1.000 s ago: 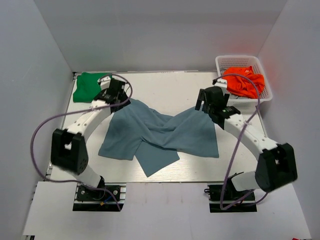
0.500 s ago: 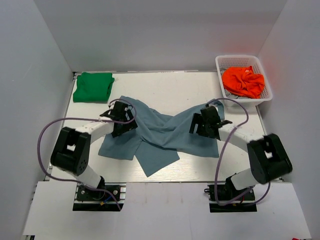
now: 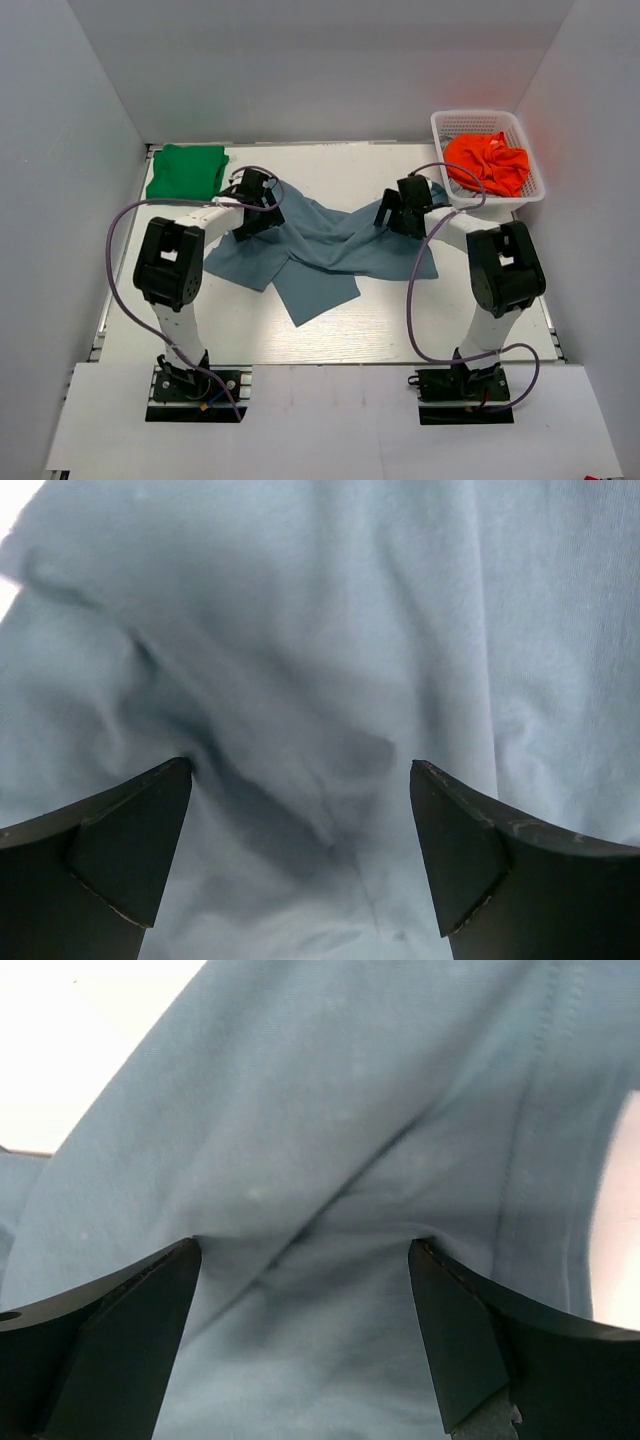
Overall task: Fold and stack the t-shirts
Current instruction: Flatten out the tshirt
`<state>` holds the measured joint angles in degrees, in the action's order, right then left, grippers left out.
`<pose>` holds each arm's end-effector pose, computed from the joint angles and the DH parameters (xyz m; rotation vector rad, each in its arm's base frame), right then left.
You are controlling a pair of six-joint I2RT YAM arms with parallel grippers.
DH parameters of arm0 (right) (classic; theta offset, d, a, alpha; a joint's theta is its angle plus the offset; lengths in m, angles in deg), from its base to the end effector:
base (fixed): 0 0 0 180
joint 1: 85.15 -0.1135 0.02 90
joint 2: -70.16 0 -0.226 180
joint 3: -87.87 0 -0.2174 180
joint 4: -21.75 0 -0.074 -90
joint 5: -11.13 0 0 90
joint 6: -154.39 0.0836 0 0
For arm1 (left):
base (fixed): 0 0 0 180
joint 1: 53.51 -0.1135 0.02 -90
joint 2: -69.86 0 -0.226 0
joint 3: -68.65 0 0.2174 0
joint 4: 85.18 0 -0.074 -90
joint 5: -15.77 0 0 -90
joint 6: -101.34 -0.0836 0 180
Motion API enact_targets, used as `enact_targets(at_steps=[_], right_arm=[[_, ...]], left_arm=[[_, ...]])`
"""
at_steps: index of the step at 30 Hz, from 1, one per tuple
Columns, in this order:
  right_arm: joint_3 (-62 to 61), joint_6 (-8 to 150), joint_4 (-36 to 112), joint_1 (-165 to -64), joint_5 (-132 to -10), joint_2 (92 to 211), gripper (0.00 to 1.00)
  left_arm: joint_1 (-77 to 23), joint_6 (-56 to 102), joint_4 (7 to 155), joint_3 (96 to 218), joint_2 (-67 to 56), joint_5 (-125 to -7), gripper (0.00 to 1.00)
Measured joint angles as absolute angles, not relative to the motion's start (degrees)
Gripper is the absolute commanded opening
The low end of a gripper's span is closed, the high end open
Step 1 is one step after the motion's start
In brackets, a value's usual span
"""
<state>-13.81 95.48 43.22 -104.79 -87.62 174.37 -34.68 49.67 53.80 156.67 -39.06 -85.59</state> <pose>0.3595 0.1148 0.1224 0.3103 2.3777 0.2350 0.3553 -0.1038 0.1121 -0.5075 2.5688 -0.0845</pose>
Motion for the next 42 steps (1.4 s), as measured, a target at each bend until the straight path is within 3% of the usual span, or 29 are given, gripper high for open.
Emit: enact_targets(at_steps=[5, 12, 20, 25, 28, 34, 38, 39, 41, 42], right_arm=[[-15.1, 93.2, 43.9, -104.5, -86.6, 168.5, 0.90], [-27.3, 92.5, 41.5, -104.8, -85.3, 146.1, 0.90], [-32.9, 93.1, 44.5, -104.7, -85.5, 140.7, 0.90], [-32.9, 93.6, 45.3, -104.7, -87.3, 138.3, 0.90], [-32.9, 94.0, 46.3, -104.7, -88.6, 138.1, 0.90], [-33.5, 94.7, 48.4, -104.7, -90.8, 138.1, 0.90], [-33.7, 95.7, 50.1, -104.7, -92.0, 139.0, 0.90], [-33.7, 95.9, 50.5, -104.7, -92.3, 139.3, 0.90], [-33.7, 96.4, 51.5, -104.7, -93.1, 139.8, 0.90], [-33.7, 96.8, 51.9, -104.7, -93.6, 140.0, 0.90]], left_arm=[[-34.7, 50.5, 50.7, 153.9, -32.0, -88.3, 1.00], [-37.2, 56.3, 46.5, 141.5, -10.4, -99.6, 1.00], [-47.9, 59.4, 46.3, 137.4, -19.0, -101.3, 0.96], [-51.2, 59.3, 47.9, 136.9, -23.8, -96.8, 0.84], [-51.5, 58.8, 49.3, 136.8, -24.1, -94.8, 0.72], [-51.8, 57.6, 52.2, 134.8, -22.8, -93.4, 0.64], [-51.9, 57.4, 54.2, 133.0, -21.4, -92.5, 0.43], [-51.9, 57.4, 54.4, 132.7, -21.2, -92.3, 0.34], [-51.9, 57.4, 55.0, 132.4, -21.1, -91.4, 0.26], [-51.9, 57.4, 55.3, 132.2, -20.9, -90.9, 0.13]])
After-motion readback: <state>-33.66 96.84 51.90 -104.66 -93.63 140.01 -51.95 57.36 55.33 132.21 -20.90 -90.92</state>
